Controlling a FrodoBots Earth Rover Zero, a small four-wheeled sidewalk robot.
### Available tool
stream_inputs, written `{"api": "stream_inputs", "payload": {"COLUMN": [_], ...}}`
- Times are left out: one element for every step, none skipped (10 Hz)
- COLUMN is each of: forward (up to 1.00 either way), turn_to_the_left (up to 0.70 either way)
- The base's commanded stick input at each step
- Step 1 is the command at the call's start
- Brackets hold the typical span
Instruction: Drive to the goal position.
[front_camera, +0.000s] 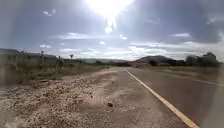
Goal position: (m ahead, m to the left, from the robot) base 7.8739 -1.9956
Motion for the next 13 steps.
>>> {"api": "stream_inputs", "payload": {"forward": [1.00,1.00,1.00,1.00,1.00,1.00,1.00,1.00,1.00,1.00,1.00,1.00,1.00], "turn_to_the_left": [-0.05,-0.10,-0.40,-0.40,-0.40,-0.40,-0.40,-0.40,-0.11,-0.01,0.00,0.00,0.00]}}
